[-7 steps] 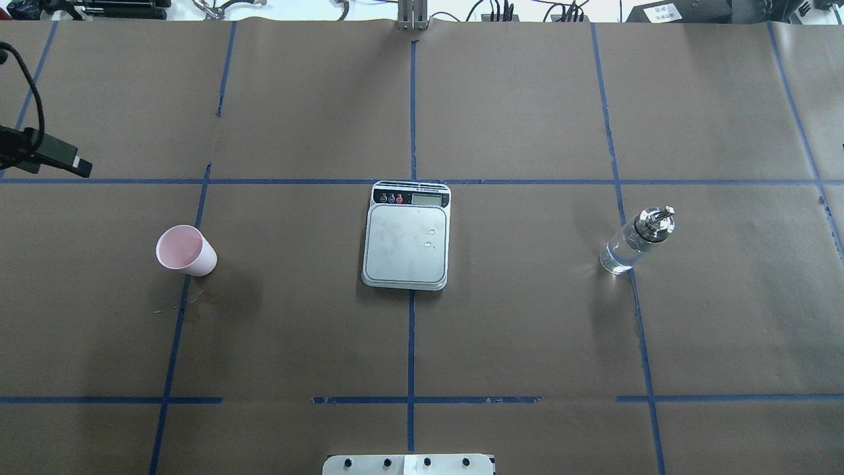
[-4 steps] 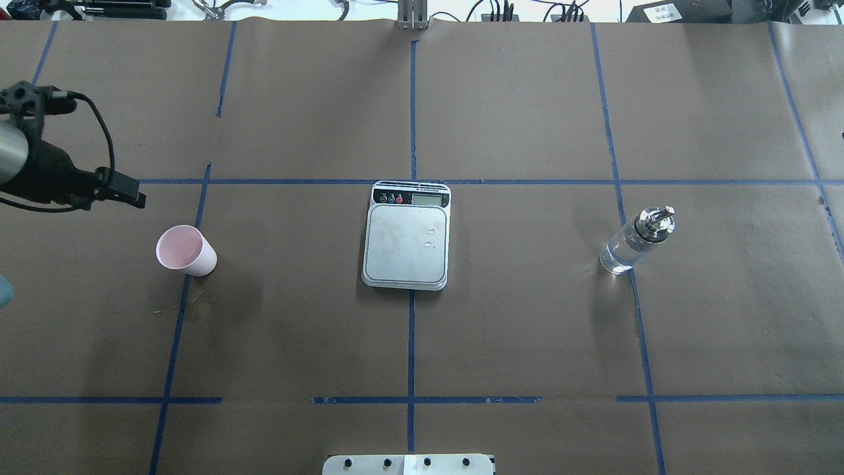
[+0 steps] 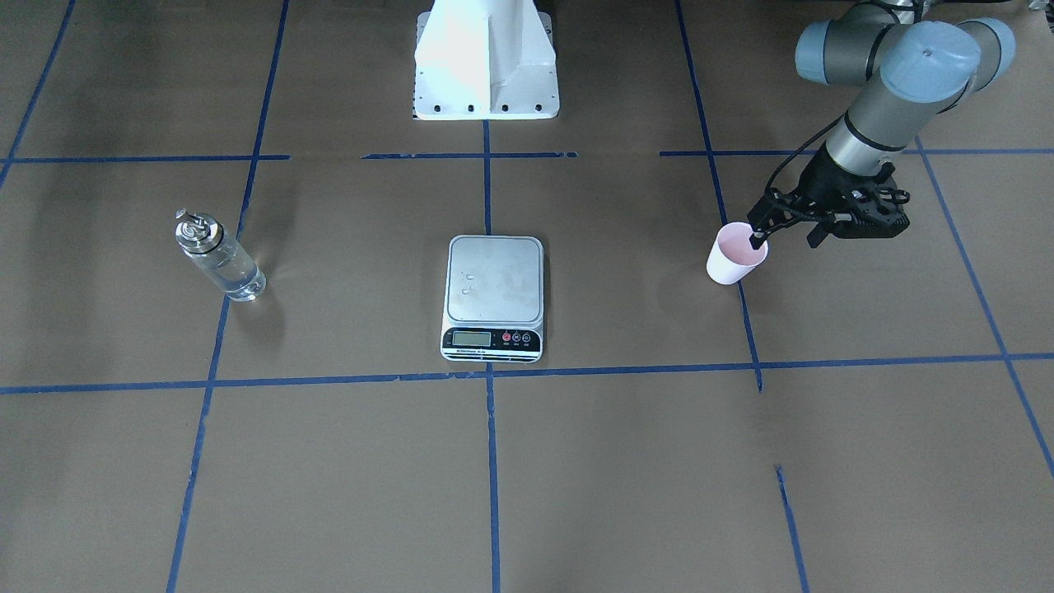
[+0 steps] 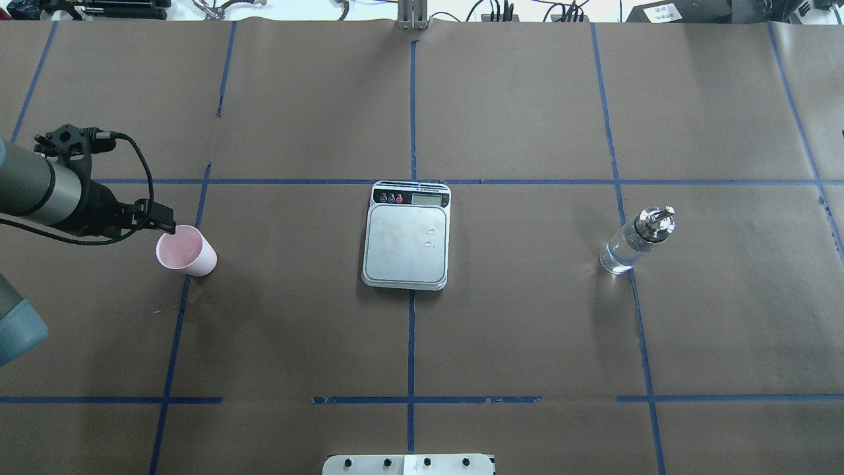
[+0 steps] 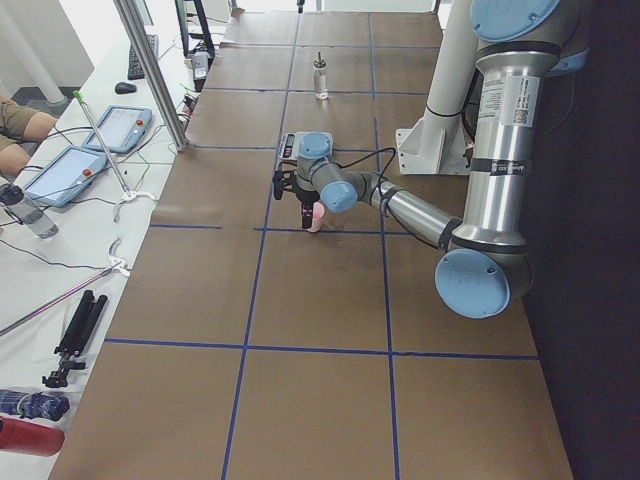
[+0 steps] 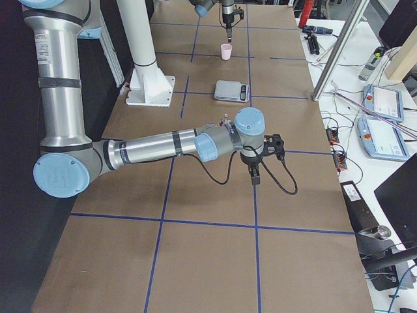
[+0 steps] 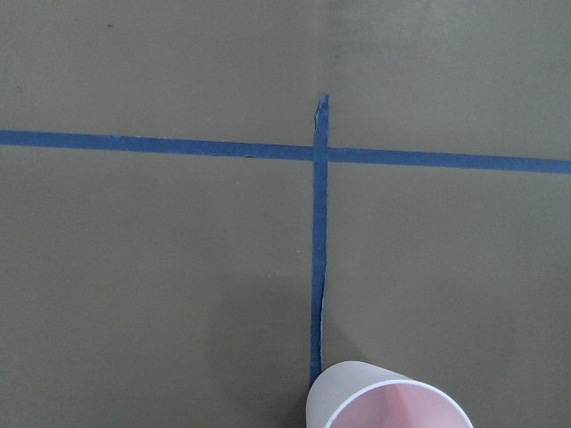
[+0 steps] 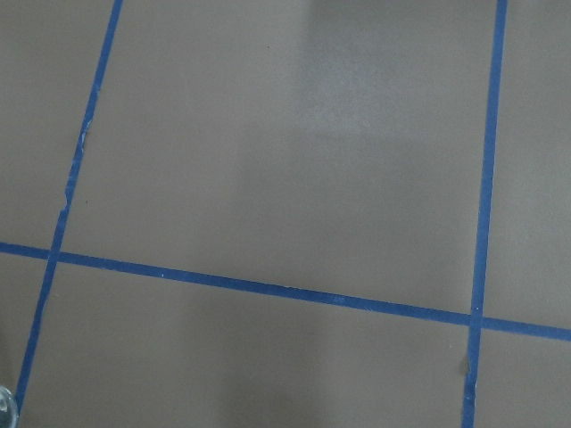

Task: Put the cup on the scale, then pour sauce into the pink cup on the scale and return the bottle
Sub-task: 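Move the left gripper down to the pink cup and grasp it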

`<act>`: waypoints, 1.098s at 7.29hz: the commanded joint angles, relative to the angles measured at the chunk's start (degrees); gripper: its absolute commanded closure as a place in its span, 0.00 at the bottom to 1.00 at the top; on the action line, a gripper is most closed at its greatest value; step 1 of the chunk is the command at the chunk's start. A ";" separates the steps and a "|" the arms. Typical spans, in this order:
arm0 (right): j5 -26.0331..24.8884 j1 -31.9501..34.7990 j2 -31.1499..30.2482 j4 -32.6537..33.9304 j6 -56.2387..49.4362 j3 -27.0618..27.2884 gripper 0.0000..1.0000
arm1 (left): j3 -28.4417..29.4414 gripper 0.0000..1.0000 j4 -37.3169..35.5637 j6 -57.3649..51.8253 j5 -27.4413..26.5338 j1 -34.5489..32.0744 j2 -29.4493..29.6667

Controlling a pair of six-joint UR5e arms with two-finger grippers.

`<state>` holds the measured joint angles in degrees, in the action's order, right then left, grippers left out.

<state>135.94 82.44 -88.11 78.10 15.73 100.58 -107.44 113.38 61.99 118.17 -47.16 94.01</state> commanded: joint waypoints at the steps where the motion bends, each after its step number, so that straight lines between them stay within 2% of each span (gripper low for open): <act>1: 0.29 0.00 -0.83 0.12 4.11 2.16 0.00 | 3.10 0.00 2.53 0.67 -0.13 0.93 0.03; 5: 0.03 -0.17 -1.71 0.21 9.12 5.68 0.00 | 3.20 0.01 2.54 0.67 -0.13 2.51 0.56; 7: 0.20 -1.40 -1.71 0.21 10.62 5.95 0.00 | 3.46 0.10 2.46 0.41 -0.22 4.09 0.65; 8: 0.12 -1.93 -1.62 0.21 11.59 6.12 0.00 | 3.29 0.25 2.46 0.41 -0.31 4.18 0.65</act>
<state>136.10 81.27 -89.81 78.31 25.95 106.45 -104.08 115.85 62.46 117.94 -43.45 94.62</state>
